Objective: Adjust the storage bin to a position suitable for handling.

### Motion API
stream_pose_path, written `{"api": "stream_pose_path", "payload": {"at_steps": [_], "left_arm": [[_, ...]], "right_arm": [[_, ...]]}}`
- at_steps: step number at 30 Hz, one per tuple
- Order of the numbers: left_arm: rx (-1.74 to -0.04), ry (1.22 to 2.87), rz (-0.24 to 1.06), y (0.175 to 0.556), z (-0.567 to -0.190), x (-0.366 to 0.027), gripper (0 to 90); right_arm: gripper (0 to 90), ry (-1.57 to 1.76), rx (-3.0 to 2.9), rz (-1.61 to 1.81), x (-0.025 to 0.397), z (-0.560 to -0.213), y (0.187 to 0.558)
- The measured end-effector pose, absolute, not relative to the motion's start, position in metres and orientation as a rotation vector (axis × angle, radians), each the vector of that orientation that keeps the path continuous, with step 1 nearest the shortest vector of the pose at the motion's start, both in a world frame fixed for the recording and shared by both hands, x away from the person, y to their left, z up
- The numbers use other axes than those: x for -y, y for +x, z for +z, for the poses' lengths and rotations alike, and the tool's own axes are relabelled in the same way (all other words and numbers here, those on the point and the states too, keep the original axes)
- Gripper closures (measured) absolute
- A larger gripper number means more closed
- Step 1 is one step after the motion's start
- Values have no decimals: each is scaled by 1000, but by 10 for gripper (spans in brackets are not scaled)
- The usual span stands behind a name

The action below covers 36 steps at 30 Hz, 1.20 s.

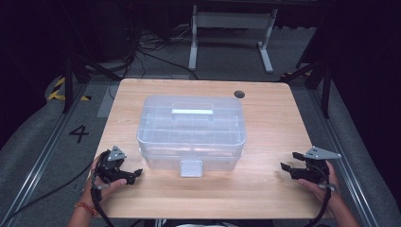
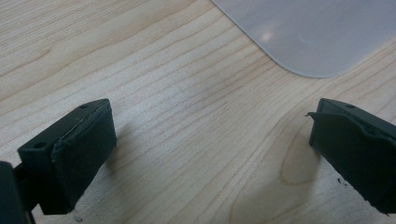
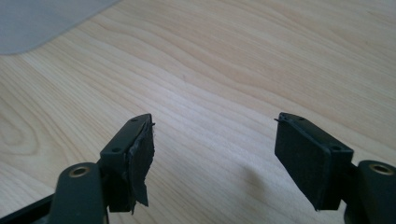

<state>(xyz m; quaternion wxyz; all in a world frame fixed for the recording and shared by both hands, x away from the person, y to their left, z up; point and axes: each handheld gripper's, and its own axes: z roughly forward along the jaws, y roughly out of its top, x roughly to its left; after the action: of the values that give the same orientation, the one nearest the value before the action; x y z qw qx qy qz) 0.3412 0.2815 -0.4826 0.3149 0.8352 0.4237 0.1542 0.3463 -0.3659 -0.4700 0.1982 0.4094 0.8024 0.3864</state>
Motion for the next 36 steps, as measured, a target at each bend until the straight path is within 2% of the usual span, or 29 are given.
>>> {"api": "stream_pose_path", "payload": {"at_steps": [13, 23, 36], "left_arm": [[-1123, 2194, 408, 341, -483, -281, 13], [-1124, 2189, 415, 340, -483, -281, 22], [-1128, 2190, 416, 340, -483, -281, 23]], "right_arm": [[304, 1023, -2249, 1168, 345, -434, 349], [325, 891, -2210, 1225, 323, -381, 360], [324, 777, -2204, 1253, 296, -342, 372]]}}
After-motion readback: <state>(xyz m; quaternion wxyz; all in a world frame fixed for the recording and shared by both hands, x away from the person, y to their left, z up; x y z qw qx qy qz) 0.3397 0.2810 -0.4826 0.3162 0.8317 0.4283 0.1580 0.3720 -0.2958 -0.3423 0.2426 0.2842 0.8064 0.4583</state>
